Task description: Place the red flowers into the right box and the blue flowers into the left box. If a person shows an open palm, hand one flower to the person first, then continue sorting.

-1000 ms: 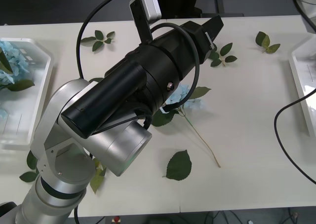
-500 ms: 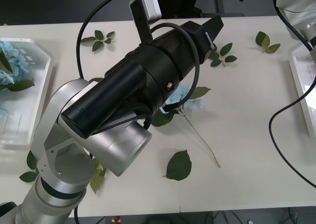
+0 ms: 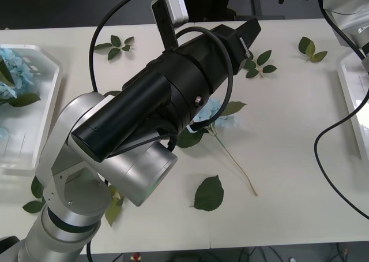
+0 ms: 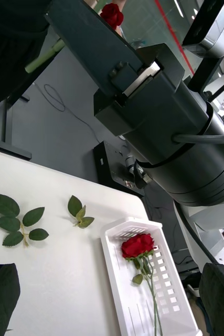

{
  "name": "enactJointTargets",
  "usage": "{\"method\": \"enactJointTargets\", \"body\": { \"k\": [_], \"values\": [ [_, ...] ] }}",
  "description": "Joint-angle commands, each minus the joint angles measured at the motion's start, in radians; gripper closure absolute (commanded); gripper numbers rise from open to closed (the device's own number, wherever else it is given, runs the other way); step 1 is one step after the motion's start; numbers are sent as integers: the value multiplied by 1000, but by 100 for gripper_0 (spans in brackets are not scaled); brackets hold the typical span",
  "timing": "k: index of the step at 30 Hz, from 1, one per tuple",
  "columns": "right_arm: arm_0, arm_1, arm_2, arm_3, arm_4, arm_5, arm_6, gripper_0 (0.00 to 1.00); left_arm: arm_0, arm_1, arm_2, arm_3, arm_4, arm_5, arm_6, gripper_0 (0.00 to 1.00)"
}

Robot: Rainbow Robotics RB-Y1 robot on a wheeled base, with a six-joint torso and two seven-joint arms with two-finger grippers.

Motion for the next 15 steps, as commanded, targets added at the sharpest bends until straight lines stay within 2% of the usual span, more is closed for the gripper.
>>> {"method": "enactJointTargets", "body": {
  "k": [1,9,12,15],
  "values": [
    [-53,1,0,-1,-15,34,16,0,2,-28,-18,-31,-10,-16,-24,0],
    [-51,-33,0,56,48,195,16,0,2,-28,-18,-31,-10,-16,-24,0],
    [-51,-59,1,53,161,302,5,0,2,-28,-18,-31,-10,-16,-24,0],
    [-53,-76,14,41,281,388,-97,0,2,-28,-18,-31,-10,-16,-24,0]
  ]
}}
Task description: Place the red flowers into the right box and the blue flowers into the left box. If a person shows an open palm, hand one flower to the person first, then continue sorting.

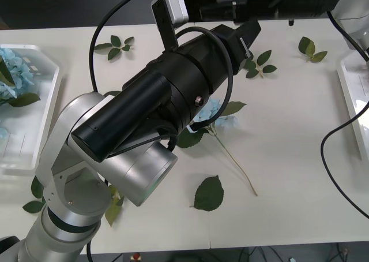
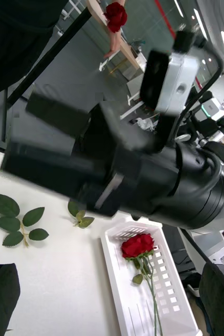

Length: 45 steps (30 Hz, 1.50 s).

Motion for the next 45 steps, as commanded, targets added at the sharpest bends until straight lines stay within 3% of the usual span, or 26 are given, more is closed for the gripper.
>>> {"method": "enactJointTargets", "body": {
  "k": [1,10,19,25,35,45],
  "values": [
    [-51,-71,33,-35,163,109,-148,0,2,-28,-18,-31,-10,-16,-24,0],
    [12,-157,176,-170,392,167,-418,0,2,-28,-18,-31,-10,-16,-24,0],
    [231,-240,191,-526,584,156,-660,0,2,-28,-18,-31,-10,-16,-24,0],
    [355,-267,191,-667,656,155,-834,0,2,-28,-18,-31,-10,-16,-24,0],
    [481,-264,219,-719,705,98,-1035,0,2,-28,-18,-31,-10,-16,-24,0],
    [490,-264,388,-731,894,-28,-1117,0,2,-28,-18,-31,-10,-16,-24,0]
  ]
}}
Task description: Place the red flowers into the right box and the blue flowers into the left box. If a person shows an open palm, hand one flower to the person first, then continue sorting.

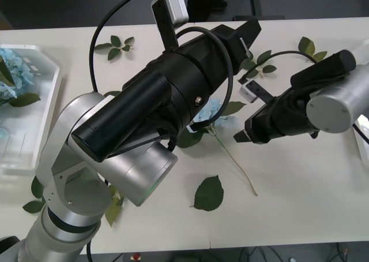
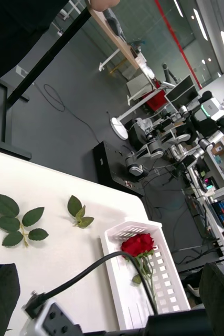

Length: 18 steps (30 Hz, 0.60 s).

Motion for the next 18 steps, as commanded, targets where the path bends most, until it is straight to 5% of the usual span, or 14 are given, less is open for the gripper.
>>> {"method": "enactJointTargets", "body": {
  "k": [1,18],
  "values": [
    [1,-30,79,-37,58,-50,-57,0,2,-28,-18,-31,-10,-15,-24,0],
    [2,85,205,-11,308,-72,-223,0,2,-28,-18,-31,-10,-15,-24,0]
  ]
}}
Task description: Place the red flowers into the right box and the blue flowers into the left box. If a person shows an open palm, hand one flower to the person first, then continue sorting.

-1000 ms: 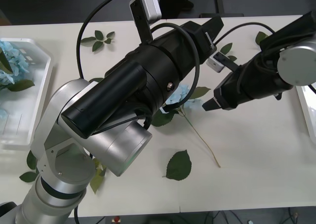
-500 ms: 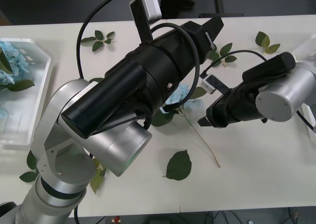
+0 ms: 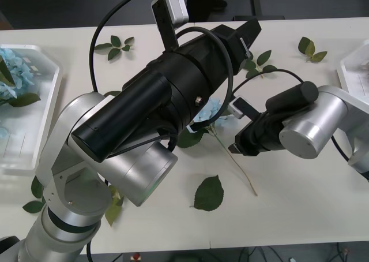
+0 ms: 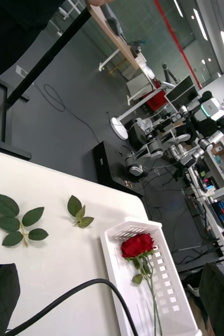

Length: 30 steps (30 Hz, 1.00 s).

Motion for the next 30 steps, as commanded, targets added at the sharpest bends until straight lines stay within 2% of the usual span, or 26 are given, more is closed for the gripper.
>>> {"method": "enactJointTargets", "body": {
  "k": [1,10,20,21,23,24,25,28,30],
  "values": [
    [4,39,61,-10,48,-41,-99,0,2,-28,-17,-31,-10,-15,-24,0],
    [2,111,62,7,68,-15,-158,0,2,-28,-17,-31,-10,-15,-24,0],
    [-4,191,62,128,105,-93,-148,0,2,-28,-17,-31,-10,-15,-24,0],
    [-7,194,62,134,105,-98,-148,21,42,-5,-27,5,-12,-3,-24,0],
    [-9,194,62,134,105,-99,-155,71,41,12,-24,-5,-19,-8,-25,0],
    [-10,193,62,136,103,-99,-156,90,38,30,-17,-20,-19,0,-25,0],
    [-12,193,62,134,103,-99,-156,100,36,41,-16,-26,-19,9,-27,0],
    [-18,186,62,134,97,-99,-158,100,35,105,32,-114,34,54,-33,0],
    [-21,182,62,134,97,-103,-158,100,38,159,102,-186,157,111,-45,0]
  ]
}}
